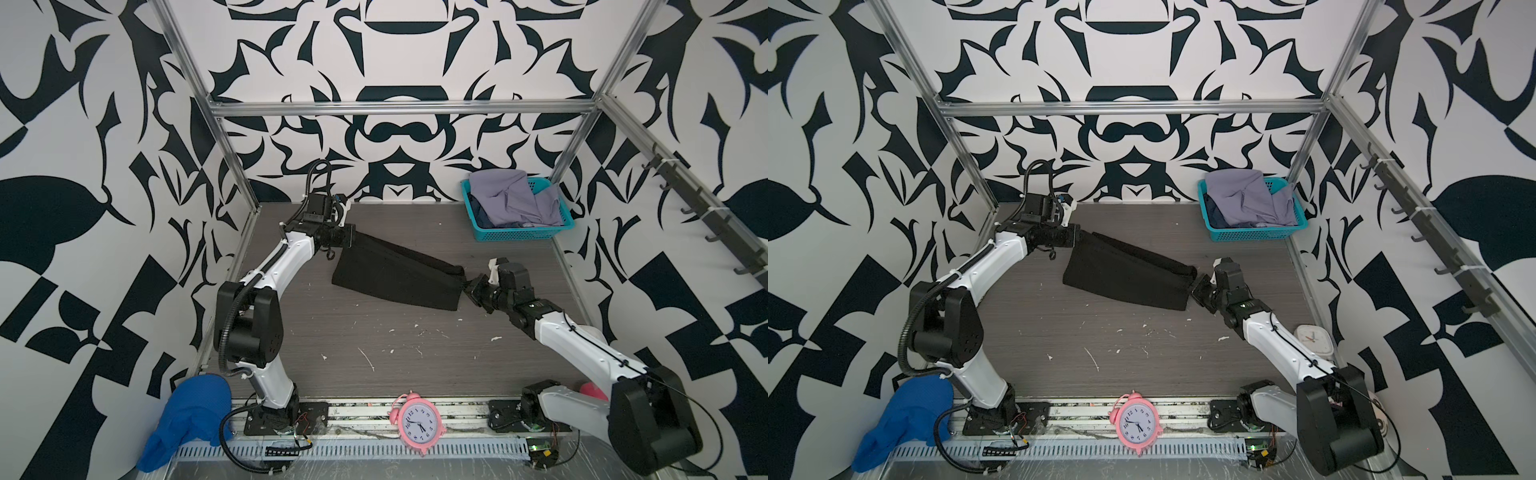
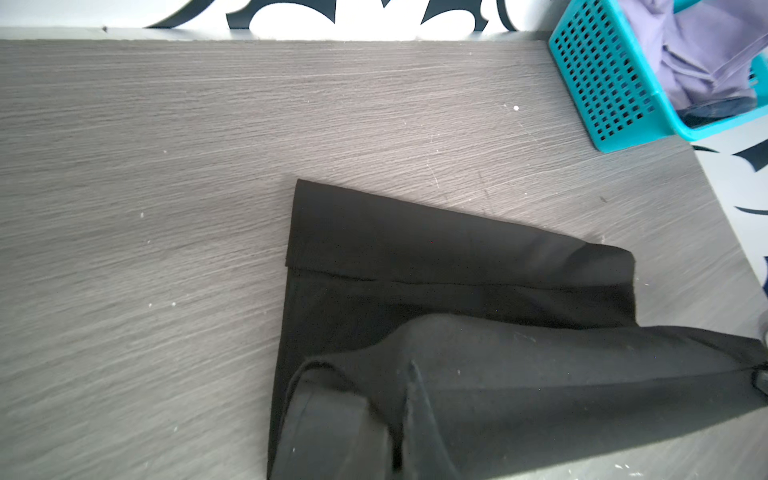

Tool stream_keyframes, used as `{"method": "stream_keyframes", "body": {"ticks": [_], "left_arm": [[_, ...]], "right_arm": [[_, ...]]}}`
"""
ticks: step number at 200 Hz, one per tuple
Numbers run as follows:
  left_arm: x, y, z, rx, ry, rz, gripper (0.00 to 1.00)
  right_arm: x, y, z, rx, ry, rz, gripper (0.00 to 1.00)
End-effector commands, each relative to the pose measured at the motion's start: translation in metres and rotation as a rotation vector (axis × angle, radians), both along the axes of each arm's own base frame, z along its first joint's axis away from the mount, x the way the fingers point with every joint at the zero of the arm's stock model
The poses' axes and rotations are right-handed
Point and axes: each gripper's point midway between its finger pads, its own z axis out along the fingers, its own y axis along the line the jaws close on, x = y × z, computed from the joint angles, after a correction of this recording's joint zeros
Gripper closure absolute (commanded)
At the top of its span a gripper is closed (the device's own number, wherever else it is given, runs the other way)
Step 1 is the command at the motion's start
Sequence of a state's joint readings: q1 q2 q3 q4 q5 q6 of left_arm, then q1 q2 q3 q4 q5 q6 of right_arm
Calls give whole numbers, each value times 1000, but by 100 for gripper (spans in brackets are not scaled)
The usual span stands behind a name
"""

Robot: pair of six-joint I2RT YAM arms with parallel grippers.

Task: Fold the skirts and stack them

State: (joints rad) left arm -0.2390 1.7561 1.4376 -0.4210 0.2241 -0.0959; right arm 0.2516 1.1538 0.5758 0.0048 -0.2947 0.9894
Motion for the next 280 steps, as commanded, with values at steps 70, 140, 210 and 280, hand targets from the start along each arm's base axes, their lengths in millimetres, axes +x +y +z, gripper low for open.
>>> {"method": "stream_keyframes", "body": {"ticks": [70, 140, 210, 280], "left_arm": [[70, 48, -8, 177, -91, 152, 88], [125, 54, -1, 249, -144, 198, 39], [45, 15, -7, 167, -142, 204, 37], [40, -18, -61, 128, -27, 62, 29]], "right_arm": [[10, -52, -34, -134, 84, -189, 100], [66, -58, -3, -151, 1, -171, 62], [81, -53, 47, -250, -108, -4, 37], [81, -45, 10, -246, -42, 74, 49]]}}
